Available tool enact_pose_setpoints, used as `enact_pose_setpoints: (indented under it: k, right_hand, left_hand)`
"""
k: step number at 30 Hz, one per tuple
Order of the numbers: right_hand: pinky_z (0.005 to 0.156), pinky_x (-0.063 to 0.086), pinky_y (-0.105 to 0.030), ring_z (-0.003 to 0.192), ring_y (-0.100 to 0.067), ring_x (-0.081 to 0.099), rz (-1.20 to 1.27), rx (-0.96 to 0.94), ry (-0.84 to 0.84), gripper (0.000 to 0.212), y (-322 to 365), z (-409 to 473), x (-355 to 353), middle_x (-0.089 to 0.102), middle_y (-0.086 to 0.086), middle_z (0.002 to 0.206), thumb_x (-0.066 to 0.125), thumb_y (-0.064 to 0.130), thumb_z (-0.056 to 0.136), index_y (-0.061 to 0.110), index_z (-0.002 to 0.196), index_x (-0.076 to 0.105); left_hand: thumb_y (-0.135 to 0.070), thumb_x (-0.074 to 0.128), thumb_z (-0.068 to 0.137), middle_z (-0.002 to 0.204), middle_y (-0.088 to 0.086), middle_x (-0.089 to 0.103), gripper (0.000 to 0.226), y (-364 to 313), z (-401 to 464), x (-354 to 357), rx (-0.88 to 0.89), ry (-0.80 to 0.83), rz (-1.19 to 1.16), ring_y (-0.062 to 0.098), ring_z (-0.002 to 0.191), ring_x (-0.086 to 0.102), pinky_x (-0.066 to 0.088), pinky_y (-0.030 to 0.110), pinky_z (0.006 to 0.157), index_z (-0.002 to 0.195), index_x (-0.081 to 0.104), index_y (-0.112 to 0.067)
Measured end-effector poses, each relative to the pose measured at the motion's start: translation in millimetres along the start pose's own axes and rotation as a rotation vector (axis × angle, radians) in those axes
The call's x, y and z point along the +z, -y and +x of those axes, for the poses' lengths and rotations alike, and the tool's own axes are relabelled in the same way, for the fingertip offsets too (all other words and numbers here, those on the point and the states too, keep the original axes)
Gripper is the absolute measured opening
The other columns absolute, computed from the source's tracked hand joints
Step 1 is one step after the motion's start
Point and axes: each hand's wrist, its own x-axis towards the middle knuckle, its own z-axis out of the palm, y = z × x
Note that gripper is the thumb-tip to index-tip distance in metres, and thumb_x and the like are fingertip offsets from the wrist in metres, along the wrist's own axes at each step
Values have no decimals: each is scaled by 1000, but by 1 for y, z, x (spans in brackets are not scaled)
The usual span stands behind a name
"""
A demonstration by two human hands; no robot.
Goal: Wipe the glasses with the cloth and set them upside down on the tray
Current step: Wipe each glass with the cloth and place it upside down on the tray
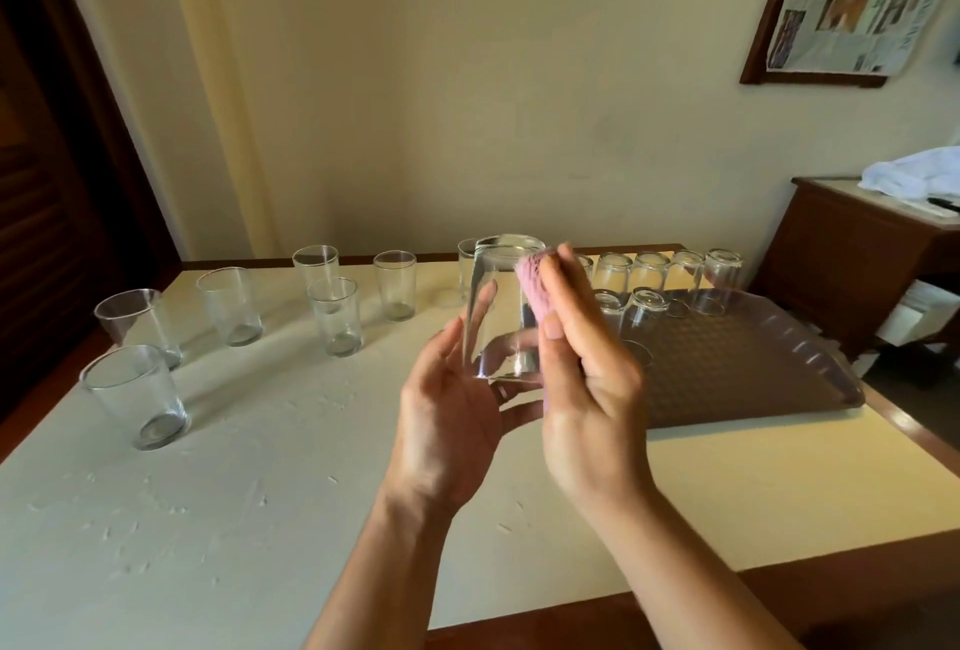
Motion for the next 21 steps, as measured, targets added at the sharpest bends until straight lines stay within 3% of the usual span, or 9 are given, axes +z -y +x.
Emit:
enact_pose_setpoints:
  k: [4, 9, 11, 14, 16, 18, 21]
  right_hand:
    - [117, 38, -29, 148, -19, 40, -64, -18, 28, 40, 5, -31, 4, 39, -17, 159, 46, -2, 102, -1, 142, 50]
    - [121, 36, -40, 149, -21, 39, -80, -12, -19, 39, -1, 4, -2, 44, -13, 157, 44, 2, 105, 4, 144, 49]
    - [119, 38, -34, 148, -16, 40, -49, 6, -42, 40, 1, 2, -4, 45, -12, 156, 44, 1, 105, 6, 144, 47]
    - [113, 40, -23, 142, -7, 47, 51, 44, -41, 42, 3, -24, -2, 43, -12, 157, 43, -3, 103, 5, 144, 46]
    - [114, 40, -25, 144, -11, 46, 25, 33, -43, 41, 1, -33, 0, 44, -13, 156, 44, -1, 103, 5, 142, 49]
    - [117, 41, -36, 144, -19, 47, 60, 36, -38, 40, -2, -21, -2, 44, -17, 156, 44, 1, 103, 7, 143, 50]
    - [120, 37, -49, 146, -21, 44, -45, 36, -61, 42, -8, 6, -10, 48, -12, 155, 44, 6, 105, 17, 146, 47]
  left_hand:
    - [-30, 68, 94, 118, -1, 77, 56, 0, 4, 1, 146, -50, 133, 17, 92, 72, 60, 32, 75, 148, 54, -31]
    - [-54, 51, 94, 116, 3, 72, 57, 7, -3, 6, 102, 25, 175, 25, 94, 69, 57, 39, 82, 151, 44, -50]
    - [-47, 53, 95, 123, 6, 72, 55, 4, -2, 8, 100, 38, 234, 29, 91, 70, 58, 42, 81, 149, 41, -54]
    - [-26, 69, 92, 132, 17, 68, 72, 5, 1, 7, 235, -36, 311, 33, 102, 72, 60, 42, 86, 156, 39, -38]
    - [-32, 71, 92, 136, 11, 69, 79, 10, 2, 5, 285, -31, 332, 29, 110, 71, 59, 37, 88, 161, 32, -32]
    - [-42, 62, 95, 128, 5, 72, 77, 12, 0, 5, 215, 5, 280, 19, 91, 71, 57, 31, 80, 163, 24, -39]
    - [-39, 54, 96, 120, 10, 71, 71, 10, -2, 6, 185, 35, 237, 16, 79, 67, 56, 33, 76, 161, 25, -45]
